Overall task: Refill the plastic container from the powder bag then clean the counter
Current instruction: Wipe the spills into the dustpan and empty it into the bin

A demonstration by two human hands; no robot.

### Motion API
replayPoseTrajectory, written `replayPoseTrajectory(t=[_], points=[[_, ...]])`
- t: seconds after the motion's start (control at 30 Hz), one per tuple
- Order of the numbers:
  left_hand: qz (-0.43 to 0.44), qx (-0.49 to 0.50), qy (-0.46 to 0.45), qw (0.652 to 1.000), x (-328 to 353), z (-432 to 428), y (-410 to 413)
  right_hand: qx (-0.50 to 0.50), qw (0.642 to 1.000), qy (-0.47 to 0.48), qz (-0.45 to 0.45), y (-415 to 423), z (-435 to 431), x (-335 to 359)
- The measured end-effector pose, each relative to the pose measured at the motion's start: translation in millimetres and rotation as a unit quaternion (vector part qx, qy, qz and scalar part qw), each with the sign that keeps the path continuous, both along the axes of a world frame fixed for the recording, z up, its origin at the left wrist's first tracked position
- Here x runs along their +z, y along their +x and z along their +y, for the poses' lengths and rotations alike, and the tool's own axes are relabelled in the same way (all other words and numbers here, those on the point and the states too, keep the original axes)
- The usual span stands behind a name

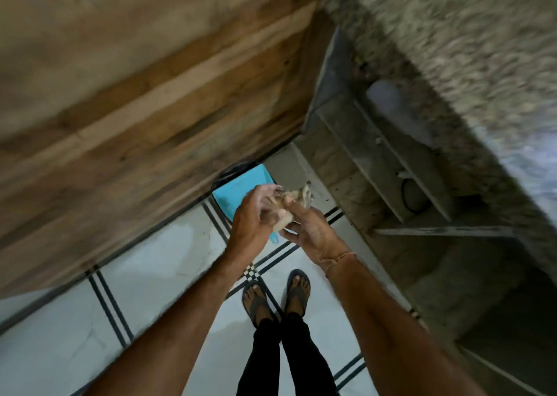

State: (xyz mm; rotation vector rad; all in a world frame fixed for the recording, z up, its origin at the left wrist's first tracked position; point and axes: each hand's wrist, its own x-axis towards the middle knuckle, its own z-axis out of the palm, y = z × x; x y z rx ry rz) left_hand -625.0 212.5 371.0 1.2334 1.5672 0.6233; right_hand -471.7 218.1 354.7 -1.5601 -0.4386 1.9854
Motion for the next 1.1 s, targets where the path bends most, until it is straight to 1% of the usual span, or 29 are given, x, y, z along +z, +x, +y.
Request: replayPoseTrajectory(t=[0.07,0.1,0.17,0.2,0.23,0.3,0.47,0.57,0.63,0.7,0.8,0.87,0.97,1.03,1.1], points=[[0.011,0.046,-0.019,0.999,45.9,3.0,17.8,-0.035,0.999,0.017,0.015,23.1,-5.9,51.7],[-0.007,0.069,-0.050,0.996,71.0,6.0,29.0,-0.049,0.998,0.028,0.022,33.4,-8.3,77.4],[-0.082,0.085,-0.117,0.986,113.4,12.6,52.2,-0.073,0.996,0.049,0.030,51.4,-11.5,124.6],[-0.123,0.069,-0.125,0.982,133.7,15.1,64.5,-0.084,0.994,0.060,0.031,60.9,-13.3,144.5],[-0.149,0.055,-0.110,0.981,152.9,17.6,76.5,-0.091,0.993,0.076,0.029,71.2,-15.1,162.0],[-0.165,0.036,-0.050,0.984,190.2,21.1,99.3,-0.107,0.987,0.115,0.020,91.1,-18.3,193.4],[-0.148,-0.014,0.066,0.987,268.9,44.6,151.5,-0.140,0.966,0.217,-0.007,148.4,-15.2,248.9],[-0.127,-0.078,0.116,0.982,297.7,61.0,181.1,-0.154,0.952,0.262,-0.042,183.7,-8.5,276.2],[-0.102,-0.141,0.127,0.977,312.0,70.5,198.1,-0.148,0.944,0.291,-0.052,205.3,-1.4,289.4],[-0.088,-0.201,0.123,0.968,322.0,81.9,213.9,-0.133,0.943,0.298,-0.061,224.0,3.4,304.2],[-0.059,-0.225,0.156,0.960,329.2,104.5,234.0,-0.128,0.934,0.323,-0.084,246.8,8.7,319.5],[-0.058,-0.252,0.153,0.954,331.2,120.1,246.7,-0.163,0.924,0.334,-0.093,262.4,17.3,318.8],[-0.060,-0.312,0.109,0.942,322.4,146.4,265.9,-0.222,0.917,0.321,-0.087,284.9,39.0,316.9],[-0.074,-0.294,0.086,0.949,310.5,166.5,279.5,-0.269,0.917,0.289,-0.060,296.8,58.9,314.7],[-0.100,-0.231,0.095,0.963,299.7,186.5,292.9,-0.294,0.925,0.239,-0.023,302.3,78.5,310.8]])
